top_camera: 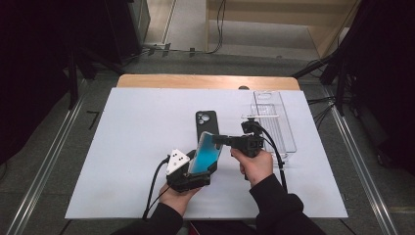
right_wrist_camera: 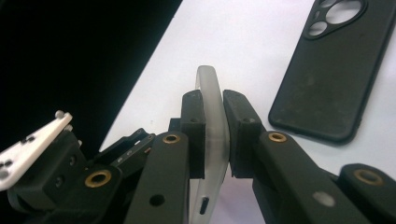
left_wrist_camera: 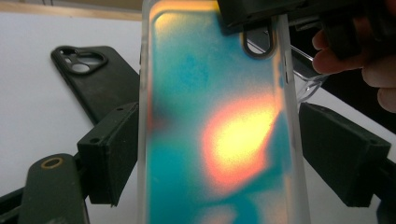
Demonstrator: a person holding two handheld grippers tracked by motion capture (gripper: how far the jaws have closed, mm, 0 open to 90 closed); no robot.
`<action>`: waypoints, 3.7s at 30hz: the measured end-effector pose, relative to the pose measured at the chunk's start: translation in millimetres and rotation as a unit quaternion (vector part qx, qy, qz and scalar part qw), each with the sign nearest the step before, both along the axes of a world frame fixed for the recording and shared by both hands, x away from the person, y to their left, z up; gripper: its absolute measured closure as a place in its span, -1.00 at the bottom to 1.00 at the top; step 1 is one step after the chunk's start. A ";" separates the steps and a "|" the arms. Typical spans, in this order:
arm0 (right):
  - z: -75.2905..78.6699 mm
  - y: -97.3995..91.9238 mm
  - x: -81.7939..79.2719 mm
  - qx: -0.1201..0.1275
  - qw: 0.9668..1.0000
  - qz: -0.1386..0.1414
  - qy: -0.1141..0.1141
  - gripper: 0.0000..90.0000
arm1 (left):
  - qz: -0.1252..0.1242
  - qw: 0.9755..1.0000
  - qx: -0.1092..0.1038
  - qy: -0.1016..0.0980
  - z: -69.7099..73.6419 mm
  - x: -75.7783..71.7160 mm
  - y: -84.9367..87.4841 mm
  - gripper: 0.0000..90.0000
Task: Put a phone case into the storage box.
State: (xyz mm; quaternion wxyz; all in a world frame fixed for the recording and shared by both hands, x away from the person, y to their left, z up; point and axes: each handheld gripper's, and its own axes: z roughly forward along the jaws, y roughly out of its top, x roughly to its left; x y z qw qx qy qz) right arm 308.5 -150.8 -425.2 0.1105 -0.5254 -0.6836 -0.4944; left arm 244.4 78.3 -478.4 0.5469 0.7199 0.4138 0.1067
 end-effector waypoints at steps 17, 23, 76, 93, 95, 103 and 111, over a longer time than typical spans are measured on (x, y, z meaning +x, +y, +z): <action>16.6 -4.4 -7.1 -0.099 0.989 0.005 -0.107 0.72 | -0.061 0.992 0.035 0.108 16.9 15.2 0.8 -0.69; 18.9 -8.8 -8.0 -0.106 0.987 0.021 -0.120 0.72 | -0.085 0.988 0.037 0.126 25.8 19.9 3.1 -0.69; 26.9 1.7 -25.5 -0.047 0.922 0.314 -0.221 0.71 | -0.297 0.946 0.076 0.106 63.9 45.4 32.7 -0.09; 26.3 0.2 -23.7 -0.017 0.919 0.332 -0.213 0.71 | -0.361 0.925 0.041 0.115 67.0 45.2 30.9 0.79; 26.6 -0.4 -23.8 -0.018 0.919 0.331 -0.211 0.71 | -0.359 0.925 0.044 0.114 67.3 44.6 30.5 0.79; 30.5 -1.1 -25.9 -0.013 0.923 0.319 -0.216 0.37 | -0.349 0.929 0.047 0.115 69.9 44.6 33.5 0.80; 30.8 -7.1 -25.4 -0.034 0.937 0.255 -0.235 -0.23 | -0.313 0.940 0.047 0.129 72.8 47.5 39.8 0.80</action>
